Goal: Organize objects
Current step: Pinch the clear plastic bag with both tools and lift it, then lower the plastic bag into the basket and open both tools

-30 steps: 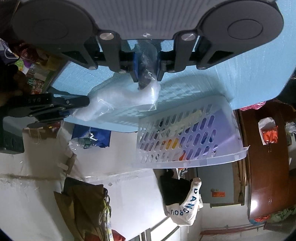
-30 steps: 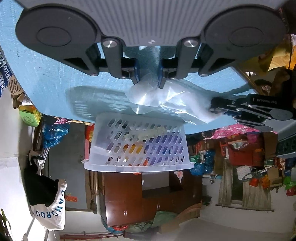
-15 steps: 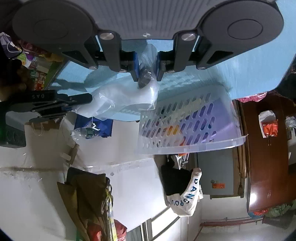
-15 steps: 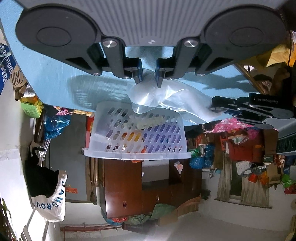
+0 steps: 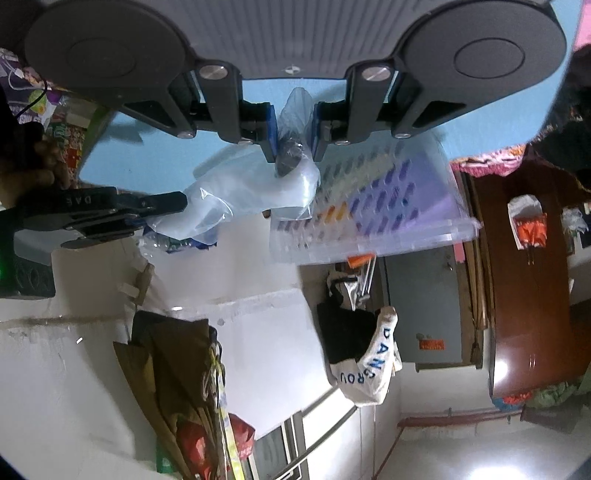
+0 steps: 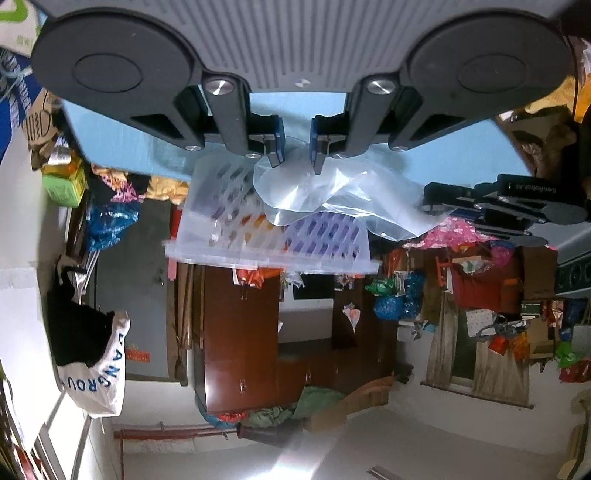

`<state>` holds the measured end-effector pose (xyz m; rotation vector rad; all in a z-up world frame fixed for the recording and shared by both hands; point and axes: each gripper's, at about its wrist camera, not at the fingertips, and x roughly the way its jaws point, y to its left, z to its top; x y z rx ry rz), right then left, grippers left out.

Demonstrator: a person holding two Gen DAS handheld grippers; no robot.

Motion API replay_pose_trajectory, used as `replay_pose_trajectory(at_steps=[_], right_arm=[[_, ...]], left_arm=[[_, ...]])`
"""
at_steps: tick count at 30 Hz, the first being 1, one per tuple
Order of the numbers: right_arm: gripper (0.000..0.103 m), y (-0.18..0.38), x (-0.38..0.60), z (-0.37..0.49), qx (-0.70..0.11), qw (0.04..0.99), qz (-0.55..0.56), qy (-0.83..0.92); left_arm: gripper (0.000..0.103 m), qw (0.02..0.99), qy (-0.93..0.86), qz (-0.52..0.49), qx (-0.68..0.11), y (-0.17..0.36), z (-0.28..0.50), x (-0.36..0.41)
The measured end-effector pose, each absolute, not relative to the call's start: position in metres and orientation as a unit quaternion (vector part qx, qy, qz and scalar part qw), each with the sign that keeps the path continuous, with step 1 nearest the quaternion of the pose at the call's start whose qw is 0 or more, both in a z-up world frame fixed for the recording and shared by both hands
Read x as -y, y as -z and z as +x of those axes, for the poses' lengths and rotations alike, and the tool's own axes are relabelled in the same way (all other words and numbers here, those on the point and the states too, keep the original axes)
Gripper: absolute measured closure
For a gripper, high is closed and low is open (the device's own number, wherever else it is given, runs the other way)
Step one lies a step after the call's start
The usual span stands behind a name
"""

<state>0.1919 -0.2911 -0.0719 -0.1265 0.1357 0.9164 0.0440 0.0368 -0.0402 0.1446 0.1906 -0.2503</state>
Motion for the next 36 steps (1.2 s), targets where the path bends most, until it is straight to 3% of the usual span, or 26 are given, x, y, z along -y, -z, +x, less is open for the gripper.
replay_pose_trajectory(at_steps=[8, 13, 22, 24, 26, 28, 36], right_arm=[[0.088, -0.003, 0.263, 0.238, -0.04, 0.895, -0.071, -0.439], [0.088, -0.039, 0.228, 0.3, -0.079, 0.901, -0.05, -0.425], [0.087, -0.015, 0.192, 0.365, -0.162, 0.906, -0.057, -0.387], [0.07, -0.011, 0.19, 0.365, -0.162, 0.911, -0.07, -0.372], [0.019, -0.01, 0.19, 0.363, -0.157, 0.921, -0.088, -0.346], [0.003, -0.008, 0.201, 0.354, -0.13, 0.929, -0.083, -0.335], [0.0, -0.012, 0.214, 0.347, -0.125, 0.928, -0.06, -0.346]], left_arm=[[0.081, 0.99, 0.08, 0.096, -0.059, -0.041, 0.084, -0.046], [0.081, 0.992, 0.043, 0.084, -0.082, -0.087, 0.153, -0.062], [0.076, 0.982, 0.007, 0.049, -0.18, -0.076, 0.253, -0.087], [0.063, 0.985, -0.002, 0.039, -0.167, -0.072, 0.253, -0.091], [0.007, 0.989, -0.019, 0.034, -0.144, -0.07, 0.247, -0.096], [0.001, 0.992, -0.021, 0.023, -0.119, -0.07, 0.239, -0.102], [0.001, 0.993, 0.002, 0.009, -0.12, -0.069, 0.22, -0.103]])
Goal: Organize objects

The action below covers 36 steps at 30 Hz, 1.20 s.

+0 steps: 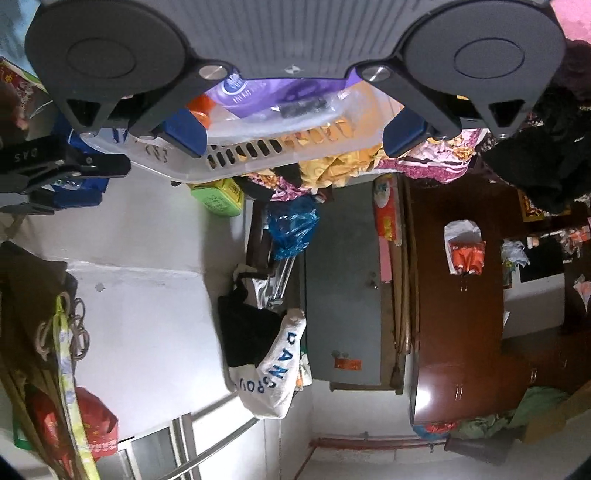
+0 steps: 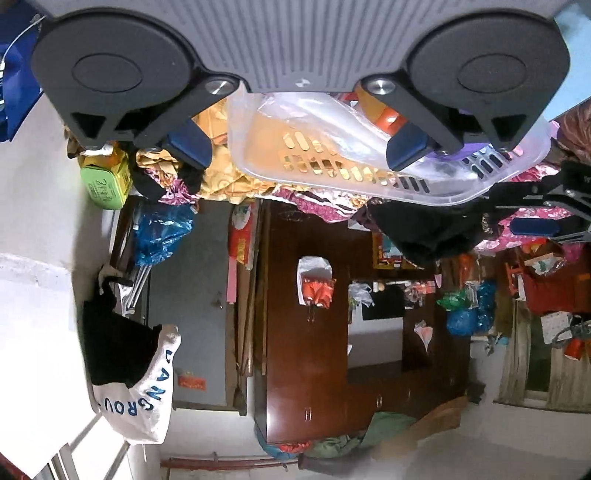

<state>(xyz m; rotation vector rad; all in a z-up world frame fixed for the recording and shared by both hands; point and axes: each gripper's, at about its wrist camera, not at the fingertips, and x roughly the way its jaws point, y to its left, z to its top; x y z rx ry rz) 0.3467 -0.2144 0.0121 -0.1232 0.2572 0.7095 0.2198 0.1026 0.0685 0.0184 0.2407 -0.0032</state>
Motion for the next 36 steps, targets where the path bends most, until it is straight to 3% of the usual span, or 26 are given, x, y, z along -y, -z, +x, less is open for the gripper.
replay_pose_trajectory(at_steps=[13, 20, 26, 36], right_arm=[[0.0, -0.022, 0.209, 0.336, -0.14, 0.929, -0.051, -0.34], [0.0, -0.025, 0.211, 0.311, -0.194, 0.936, -0.043, -0.289], [0.0, -0.025, 0.228, 0.283, -0.194, 0.922, -0.037, -0.332], [0.0, -0.018, 0.227, 0.274, -0.187, 0.929, -0.046, -0.316]], left_arm=[[0.0, 0.989, -0.004, -0.021, -0.15, -0.062, 0.204, -0.105], [0.0, 0.989, -0.004, -0.013, -0.148, -0.064, 0.167, -0.089], [0.0, 0.983, -0.026, -0.027, -0.181, -0.057, 0.132, -0.078], [0.0, 0.987, -0.022, -0.044, -0.154, -0.058, 0.109, -0.08]])
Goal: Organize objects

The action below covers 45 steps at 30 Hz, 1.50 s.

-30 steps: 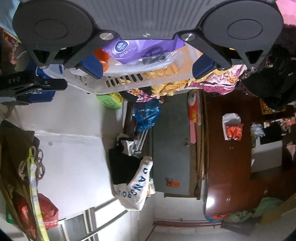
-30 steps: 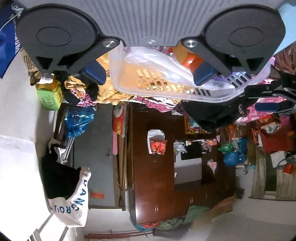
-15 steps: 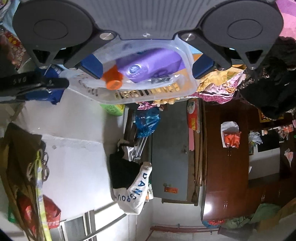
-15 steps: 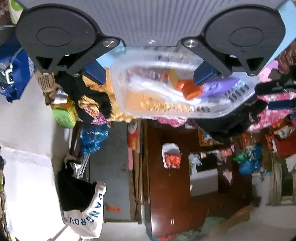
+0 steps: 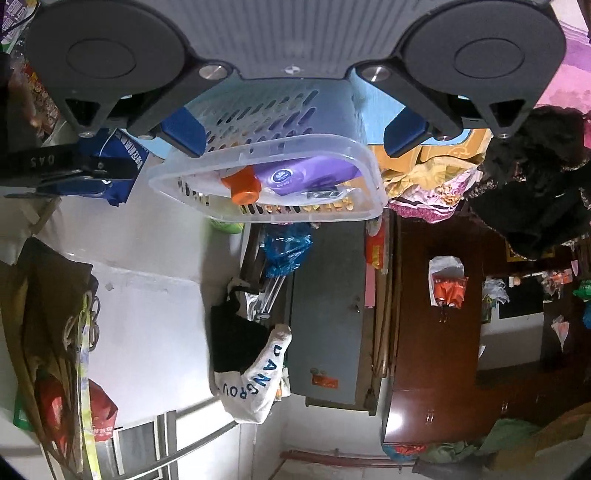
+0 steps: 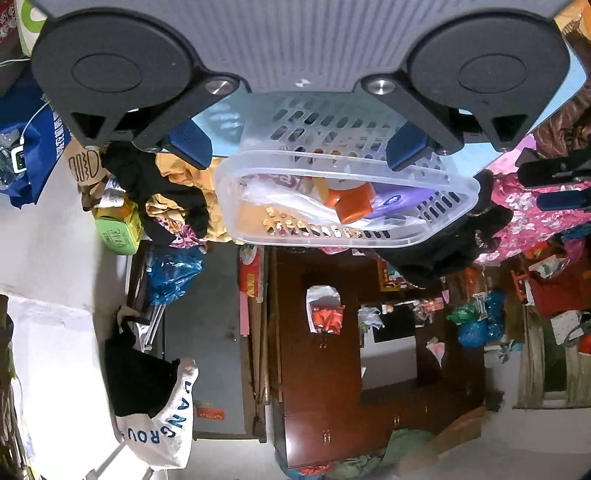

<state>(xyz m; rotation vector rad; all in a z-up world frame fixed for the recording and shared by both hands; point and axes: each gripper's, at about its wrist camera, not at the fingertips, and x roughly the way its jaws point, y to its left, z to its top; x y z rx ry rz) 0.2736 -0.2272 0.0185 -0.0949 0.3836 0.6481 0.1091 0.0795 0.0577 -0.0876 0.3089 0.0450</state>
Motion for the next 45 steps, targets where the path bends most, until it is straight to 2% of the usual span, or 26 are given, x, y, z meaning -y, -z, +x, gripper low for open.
replay_pose_trajectory(at_steps=[18, 22, 29, 45], right_arm=[[0.0, -0.005, 0.233, 0.264, -0.191, 0.928, -0.035, -0.319], [0.0, 0.002, 0.239, 0.244, -0.202, 0.924, -0.036, -0.322], [0.0, 0.024, 0.272, 0.183, -0.163, 0.937, -0.005, -0.308], [0.0, 0.02, 0.262, 0.172, -0.165, 0.934, -0.007, -0.318]], left_arm=[[0.0, 0.984, -0.03, -0.047, -0.172, -0.046, 0.11, -0.074], [0.0, 0.984, -0.03, -0.048, -0.171, -0.04, 0.097, -0.063], [0.0, 0.988, -0.019, -0.016, -0.154, -0.029, 0.065, -0.029], [0.0, 0.989, -0.033, -0.021, -0.14, -0.031, 0.053, -0.026]])
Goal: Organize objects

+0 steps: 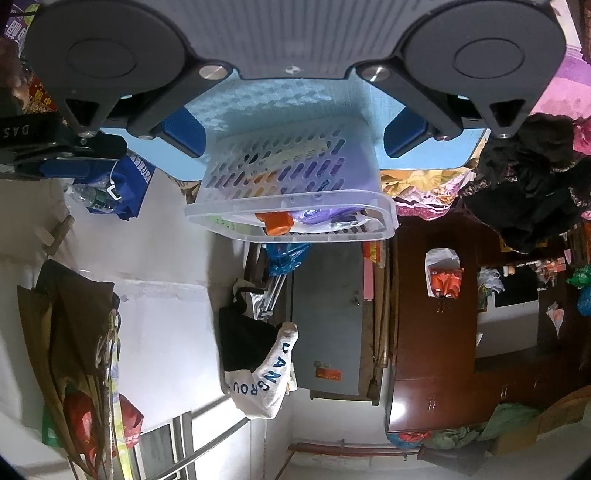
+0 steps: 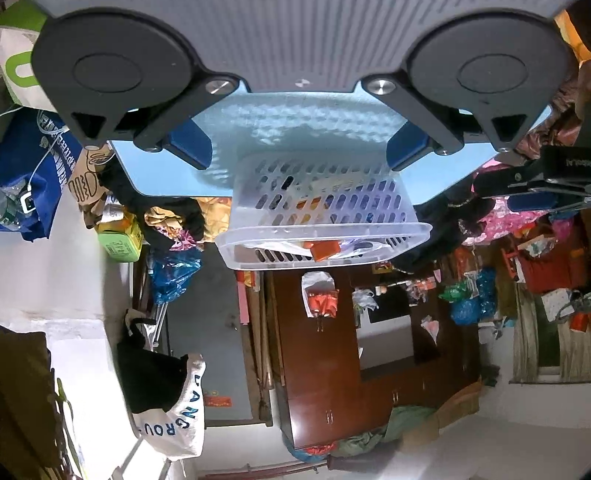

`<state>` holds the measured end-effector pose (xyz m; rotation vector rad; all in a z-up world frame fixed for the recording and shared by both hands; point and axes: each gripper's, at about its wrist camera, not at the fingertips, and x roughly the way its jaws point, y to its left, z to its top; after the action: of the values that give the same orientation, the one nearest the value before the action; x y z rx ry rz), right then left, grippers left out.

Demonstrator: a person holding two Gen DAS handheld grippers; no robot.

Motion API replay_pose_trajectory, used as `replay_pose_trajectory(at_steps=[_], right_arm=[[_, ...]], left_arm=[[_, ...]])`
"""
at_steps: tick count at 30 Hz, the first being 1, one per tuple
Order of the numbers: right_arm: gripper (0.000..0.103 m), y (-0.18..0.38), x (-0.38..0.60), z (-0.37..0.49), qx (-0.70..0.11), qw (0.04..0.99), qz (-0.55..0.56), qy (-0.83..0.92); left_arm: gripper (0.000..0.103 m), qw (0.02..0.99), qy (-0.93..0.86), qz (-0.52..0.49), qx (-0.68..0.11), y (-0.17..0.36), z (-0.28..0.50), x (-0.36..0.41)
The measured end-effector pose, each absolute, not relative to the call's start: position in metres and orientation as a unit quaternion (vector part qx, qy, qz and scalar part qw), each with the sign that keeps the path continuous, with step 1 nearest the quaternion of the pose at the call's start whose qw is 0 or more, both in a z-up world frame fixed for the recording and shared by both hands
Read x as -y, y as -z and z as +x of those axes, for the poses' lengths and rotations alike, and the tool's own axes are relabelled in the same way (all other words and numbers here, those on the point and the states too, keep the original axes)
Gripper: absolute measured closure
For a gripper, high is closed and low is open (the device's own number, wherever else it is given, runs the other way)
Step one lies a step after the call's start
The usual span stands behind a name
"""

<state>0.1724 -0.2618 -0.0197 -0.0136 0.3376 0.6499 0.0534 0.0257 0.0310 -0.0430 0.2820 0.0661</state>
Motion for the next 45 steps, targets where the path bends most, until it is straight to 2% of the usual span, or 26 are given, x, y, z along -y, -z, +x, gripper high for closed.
replay_pose_trajectory(at_steps=[45], right_arm=[[0.0, 0.013, 0.254, 0.169, -0.161, 0.929, -0.016, -0.332]], left_arm=[[0.0, 0.988, -0.035, -0.012, -0.149, -0.026, 0.063, -0.022]])
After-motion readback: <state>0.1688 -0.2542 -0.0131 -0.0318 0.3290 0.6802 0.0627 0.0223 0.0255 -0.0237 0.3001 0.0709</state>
